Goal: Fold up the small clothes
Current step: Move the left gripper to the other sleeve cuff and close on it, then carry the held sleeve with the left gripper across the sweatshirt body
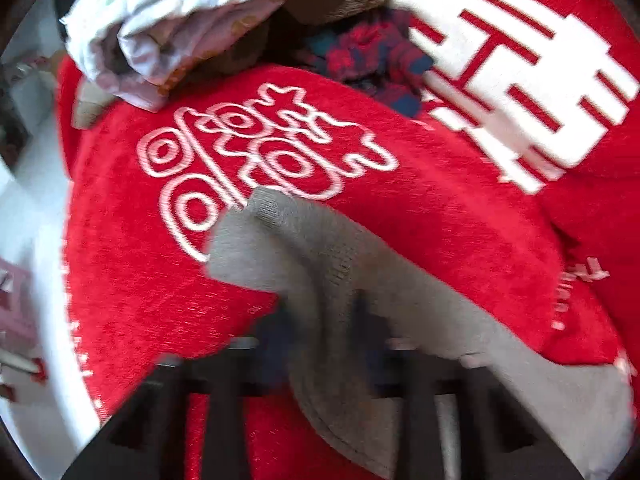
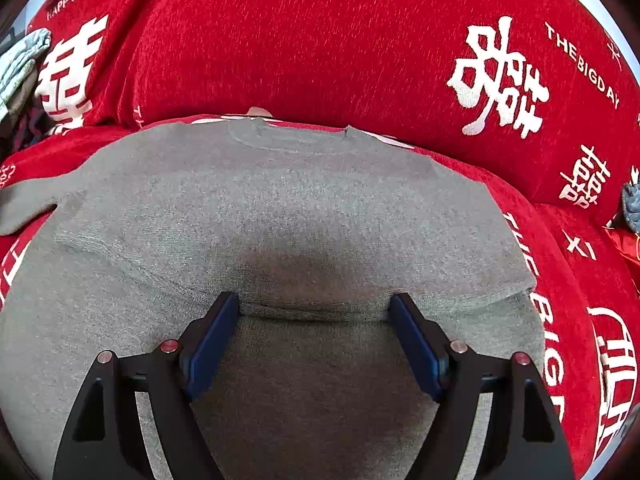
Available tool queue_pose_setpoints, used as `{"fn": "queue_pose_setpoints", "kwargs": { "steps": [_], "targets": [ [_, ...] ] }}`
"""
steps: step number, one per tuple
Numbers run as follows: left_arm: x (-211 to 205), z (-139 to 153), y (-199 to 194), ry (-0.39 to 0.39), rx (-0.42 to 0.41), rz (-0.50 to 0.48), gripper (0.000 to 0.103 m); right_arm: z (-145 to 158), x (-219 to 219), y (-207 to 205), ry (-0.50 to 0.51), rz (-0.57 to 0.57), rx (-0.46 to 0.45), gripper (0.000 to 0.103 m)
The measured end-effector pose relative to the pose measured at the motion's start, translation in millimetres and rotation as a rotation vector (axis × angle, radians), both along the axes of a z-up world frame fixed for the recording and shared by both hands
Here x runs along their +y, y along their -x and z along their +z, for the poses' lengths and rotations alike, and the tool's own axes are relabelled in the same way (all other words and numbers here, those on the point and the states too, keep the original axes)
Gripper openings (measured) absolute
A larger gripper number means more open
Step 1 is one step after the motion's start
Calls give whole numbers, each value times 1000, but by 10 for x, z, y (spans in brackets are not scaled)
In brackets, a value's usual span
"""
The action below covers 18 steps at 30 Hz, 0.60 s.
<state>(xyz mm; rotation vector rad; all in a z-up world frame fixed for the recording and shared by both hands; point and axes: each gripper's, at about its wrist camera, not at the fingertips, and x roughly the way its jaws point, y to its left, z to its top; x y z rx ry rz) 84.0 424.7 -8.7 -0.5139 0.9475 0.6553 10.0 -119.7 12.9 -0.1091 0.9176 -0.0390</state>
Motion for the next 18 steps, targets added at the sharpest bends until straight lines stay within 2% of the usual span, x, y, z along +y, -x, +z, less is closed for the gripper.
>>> {"fn": "queue_pose_setpoints", "kwargs": {
  "steps": [5,11,18],
  "targets": [
    [79,78,160,62,-66,-5,21,108,42,-83,10,2,31,82],
    [-116,318,174,-81,-85,-57,21,293,400,-444,5,48,21,82],
    [-151,491,234,-100,-97,-80,21,185,1343,-1027,-1,144,95,82]
  ]
}}
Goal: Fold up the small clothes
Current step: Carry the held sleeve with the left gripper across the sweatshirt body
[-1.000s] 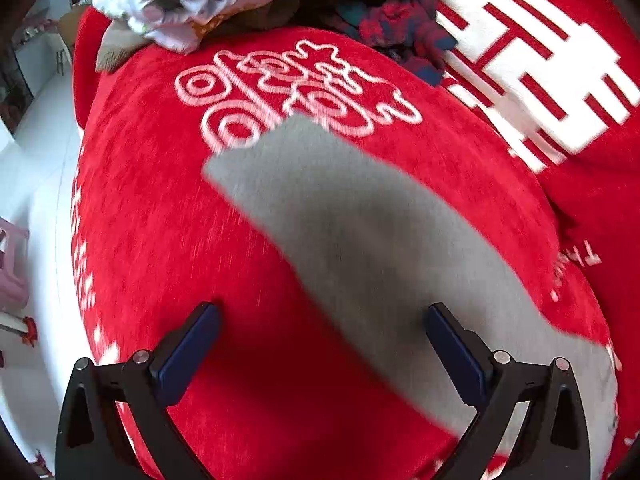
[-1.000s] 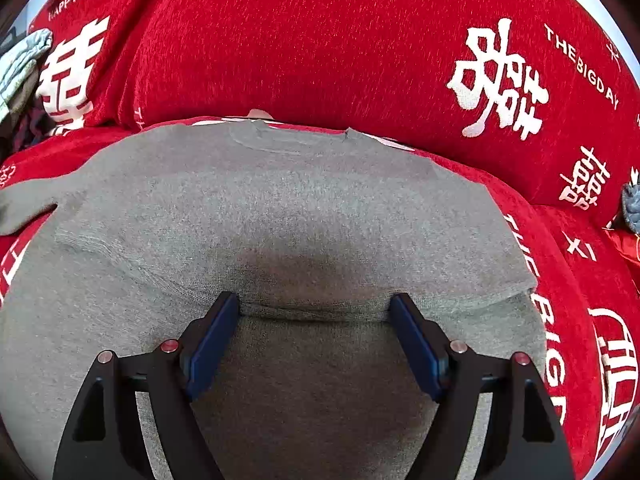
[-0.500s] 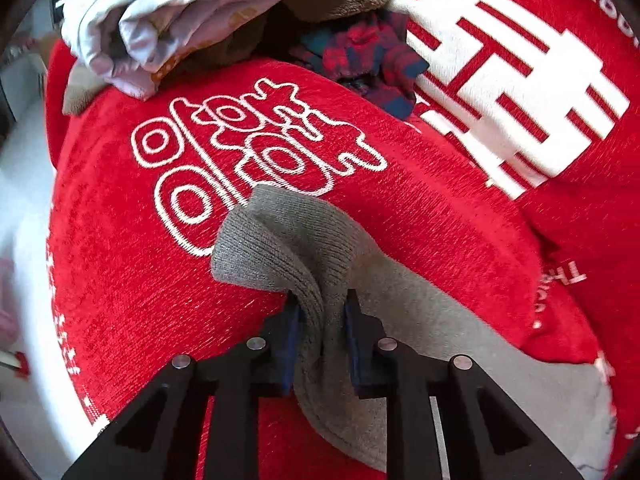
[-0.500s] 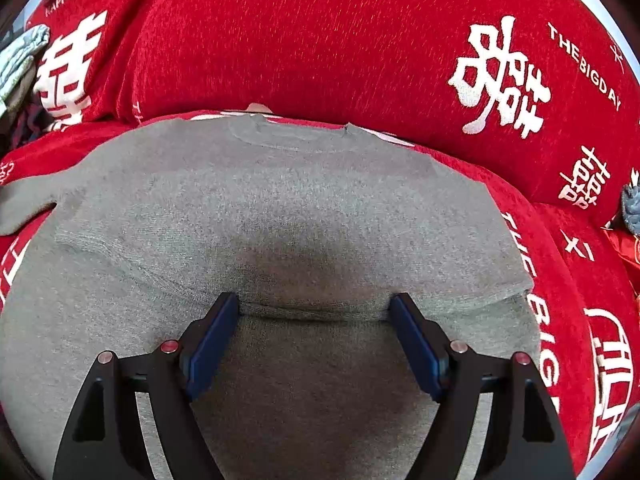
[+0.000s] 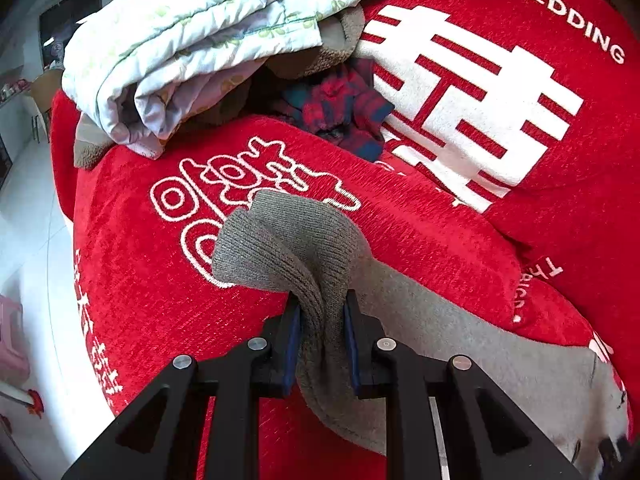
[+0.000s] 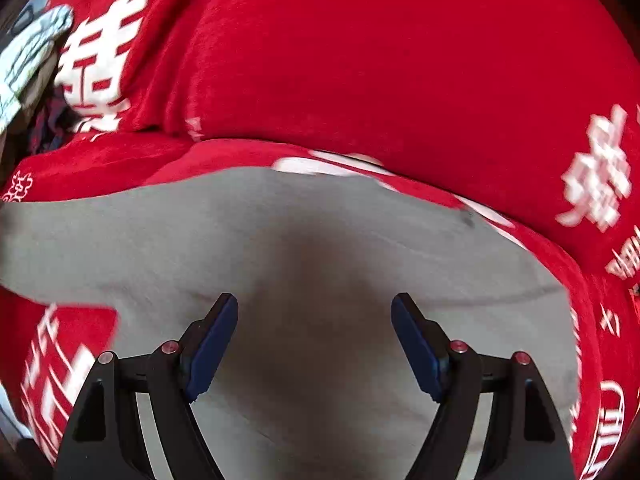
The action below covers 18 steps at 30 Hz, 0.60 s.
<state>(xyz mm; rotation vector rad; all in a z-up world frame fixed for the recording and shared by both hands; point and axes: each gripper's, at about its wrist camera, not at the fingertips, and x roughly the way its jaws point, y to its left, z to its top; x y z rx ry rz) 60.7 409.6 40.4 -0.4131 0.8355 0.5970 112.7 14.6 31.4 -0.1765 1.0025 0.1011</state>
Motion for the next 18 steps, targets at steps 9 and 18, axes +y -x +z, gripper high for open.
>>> {"fn": "queue_pose_setpoints", "kwargs": {
  "steps": [9,18],
  "targets": [
    [-132,193,11,-59,-11,-51,21,-355,1244,-117,164,184,41,80],
    [-261,312,94,-49,-51,-93,21,-142,1237,75,57,229,54,78]
  ]
}}
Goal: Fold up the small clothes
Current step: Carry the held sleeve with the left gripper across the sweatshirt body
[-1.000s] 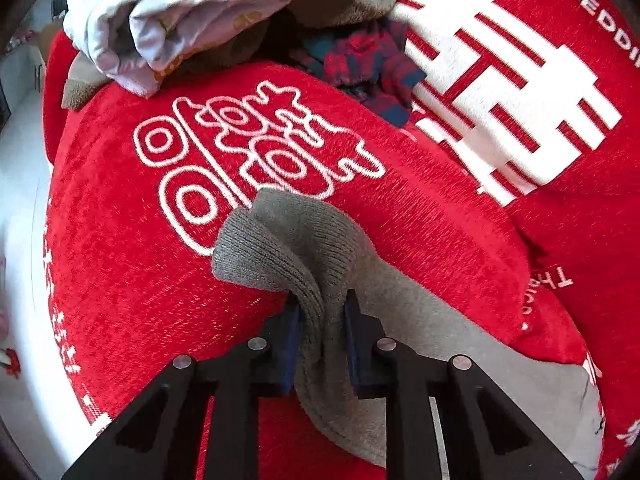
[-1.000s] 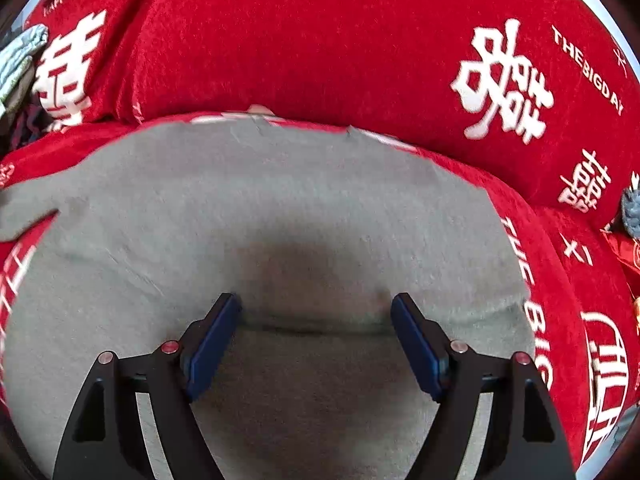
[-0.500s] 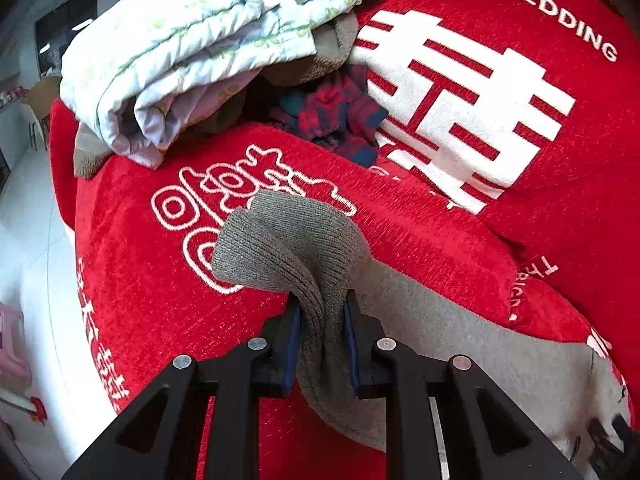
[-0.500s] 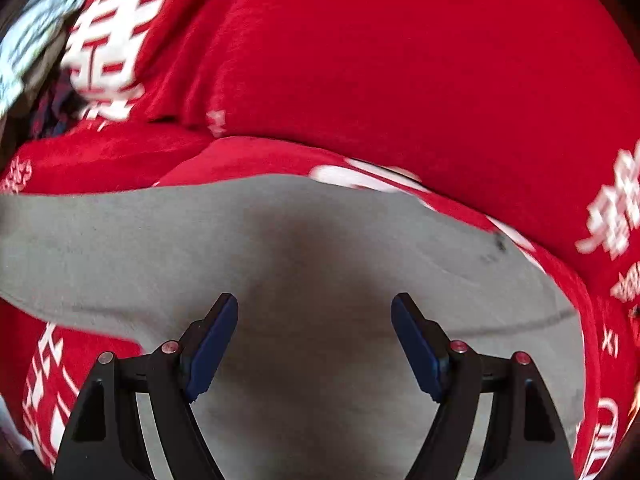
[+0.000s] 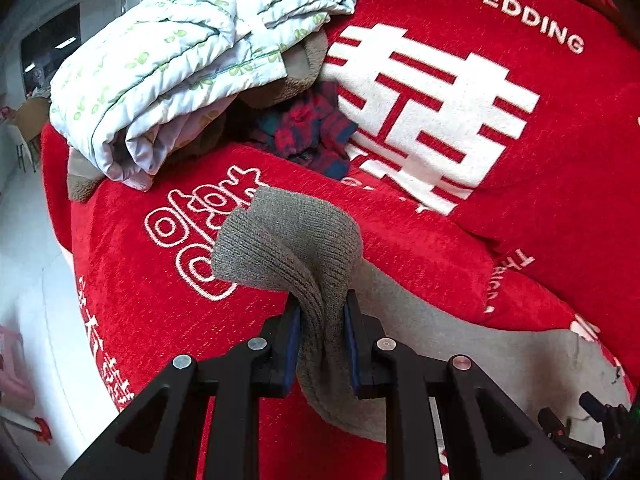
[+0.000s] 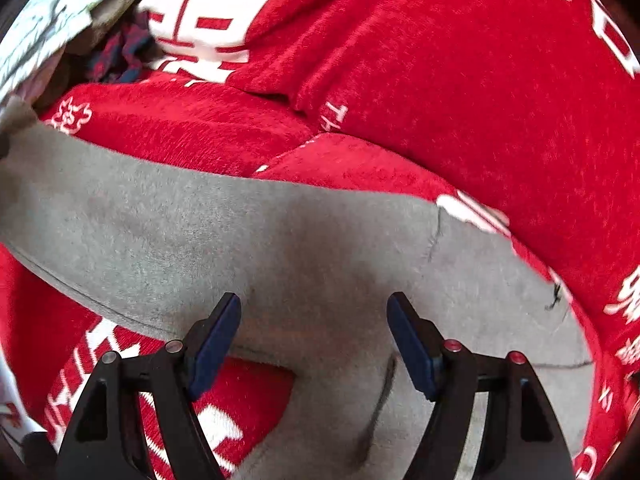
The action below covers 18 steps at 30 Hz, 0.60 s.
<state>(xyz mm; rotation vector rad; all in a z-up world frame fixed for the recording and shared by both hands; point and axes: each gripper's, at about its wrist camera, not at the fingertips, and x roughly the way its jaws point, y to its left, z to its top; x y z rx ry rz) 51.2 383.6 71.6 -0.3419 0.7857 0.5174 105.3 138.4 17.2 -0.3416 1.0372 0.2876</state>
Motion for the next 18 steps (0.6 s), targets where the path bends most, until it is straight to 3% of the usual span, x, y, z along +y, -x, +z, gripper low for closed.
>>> {"fn": "queue_pose_setpoints", "kwargs": {
  "steps": [18],
  "targets": [
    [-612,292,-79,-21,3,-85,21,349,-728,112,-39,-77,-36,78]
  ]
}}
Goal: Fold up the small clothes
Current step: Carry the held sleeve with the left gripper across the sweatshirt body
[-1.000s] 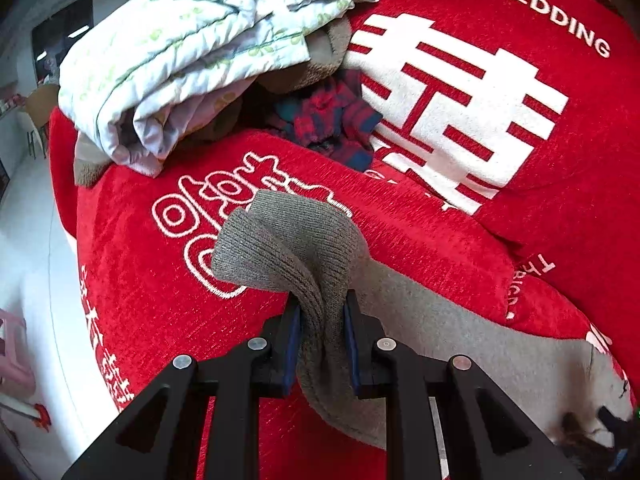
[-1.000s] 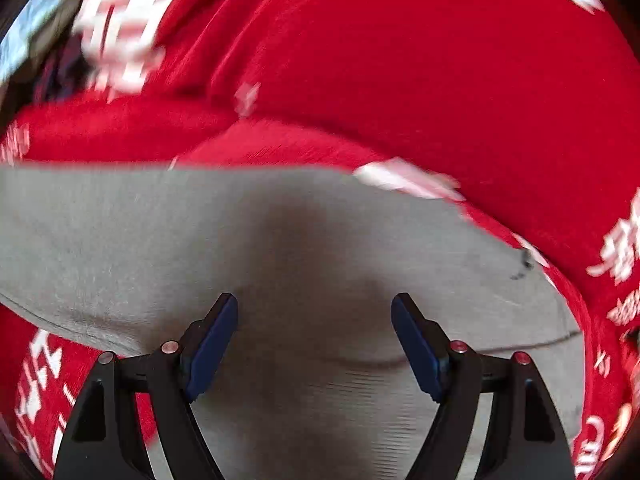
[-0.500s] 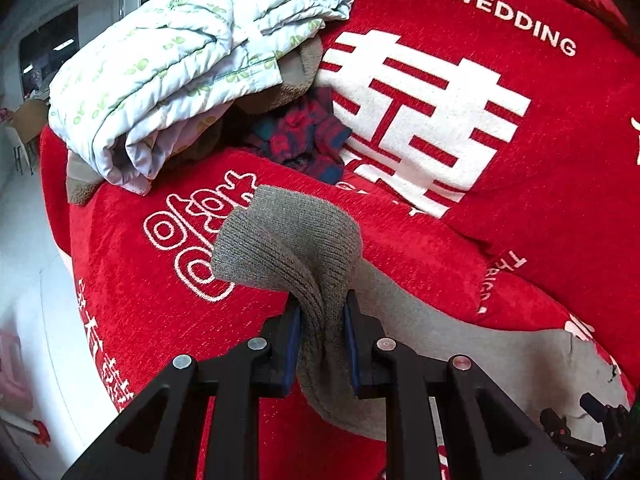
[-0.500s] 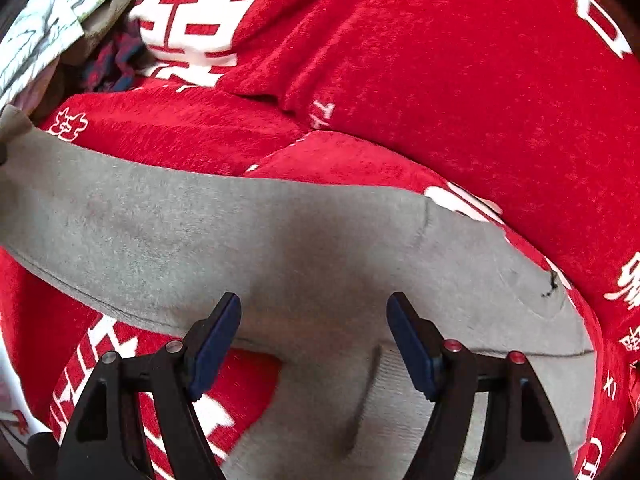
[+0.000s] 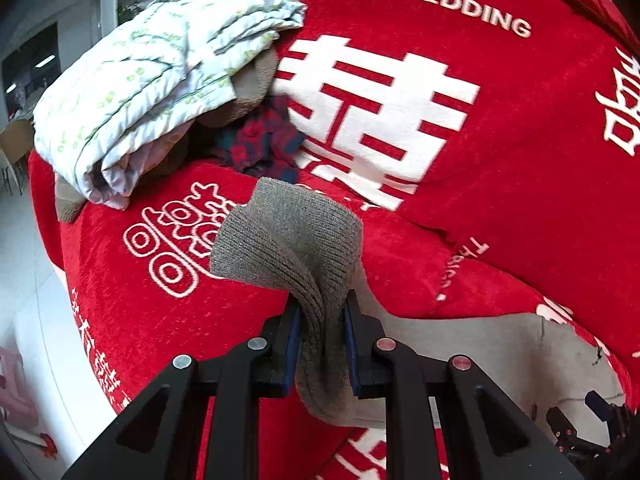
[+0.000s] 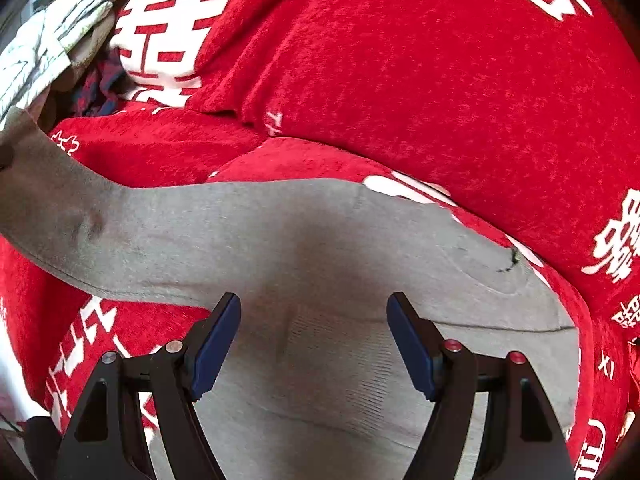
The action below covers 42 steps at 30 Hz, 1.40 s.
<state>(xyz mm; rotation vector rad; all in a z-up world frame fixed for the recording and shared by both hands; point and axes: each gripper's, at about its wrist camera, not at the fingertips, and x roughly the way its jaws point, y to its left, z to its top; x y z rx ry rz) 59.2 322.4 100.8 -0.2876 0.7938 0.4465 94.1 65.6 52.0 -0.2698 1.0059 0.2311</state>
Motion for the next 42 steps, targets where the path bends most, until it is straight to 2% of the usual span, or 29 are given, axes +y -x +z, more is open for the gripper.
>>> {"fn": "queue_pose_setpoints", "kwargs": {
  "steps": [13,24,33,42],
  "targets": [
    [-445,-1,-170,25,53,-65,21,64,-649,119,-49,-75,11,78],
    [-932,14,-298,-23,98,-139,21,-249,-1253,568,-100,-183,25,78],
    [-1605,-54,-405,-56,142,-217,21,-397,-1759,969,-91,-225,-3,78],
    [-2325,-36,-468,-112,156,-298,21,-431,-2183,1032,-151,-288,-15,78]
  ]
}}
